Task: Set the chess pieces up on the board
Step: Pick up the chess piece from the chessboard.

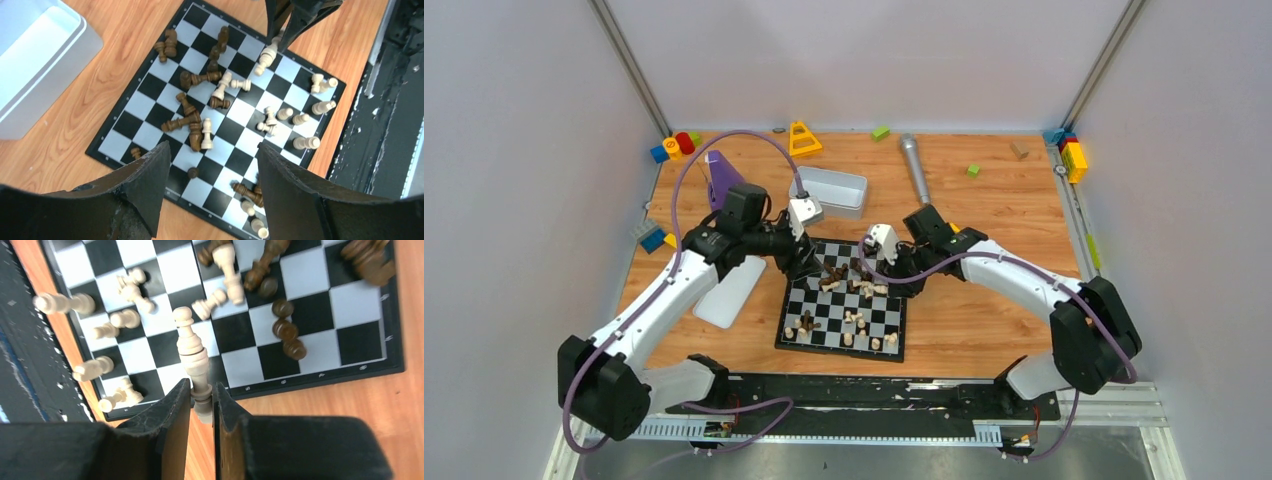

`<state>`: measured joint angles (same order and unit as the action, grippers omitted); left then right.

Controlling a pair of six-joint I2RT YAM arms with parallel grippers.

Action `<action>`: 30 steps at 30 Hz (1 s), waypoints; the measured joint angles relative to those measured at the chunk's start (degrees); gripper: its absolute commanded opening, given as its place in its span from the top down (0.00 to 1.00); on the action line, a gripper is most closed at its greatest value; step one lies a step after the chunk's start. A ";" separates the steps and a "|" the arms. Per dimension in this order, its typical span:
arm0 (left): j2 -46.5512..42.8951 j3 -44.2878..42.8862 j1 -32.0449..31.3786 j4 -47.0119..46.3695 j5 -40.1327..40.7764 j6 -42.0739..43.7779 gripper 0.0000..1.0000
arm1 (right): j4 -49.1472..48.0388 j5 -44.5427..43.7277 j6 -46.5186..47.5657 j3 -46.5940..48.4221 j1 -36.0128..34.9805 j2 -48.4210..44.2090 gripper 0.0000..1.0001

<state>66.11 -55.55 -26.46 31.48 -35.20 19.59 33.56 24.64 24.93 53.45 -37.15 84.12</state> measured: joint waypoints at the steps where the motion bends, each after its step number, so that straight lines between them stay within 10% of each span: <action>1: 0.63 0.11 0.68 -1.07 -1.75 -0.15 0.30 | -0.02 0.94 0.04 0.70 0.28 -0.42 1.00; 14: 12.02 0.33 1.33 -11.72 -21.11 -2.73 0.46 | 0.00 14.01 -1.38 8.70 1.36 -1.38 1.00; 30: 20.46 -4.31 -2.36 -9.33 -26.69 -4.76 0.59 | 0.02 16.37 -2.58 10.03 1.73 -0.09 1.00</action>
<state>86.56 -59.86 -28.82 22.15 -61.89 14.83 33.58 41.01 22.35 63.48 -35.42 84.03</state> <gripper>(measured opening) 0.450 0.206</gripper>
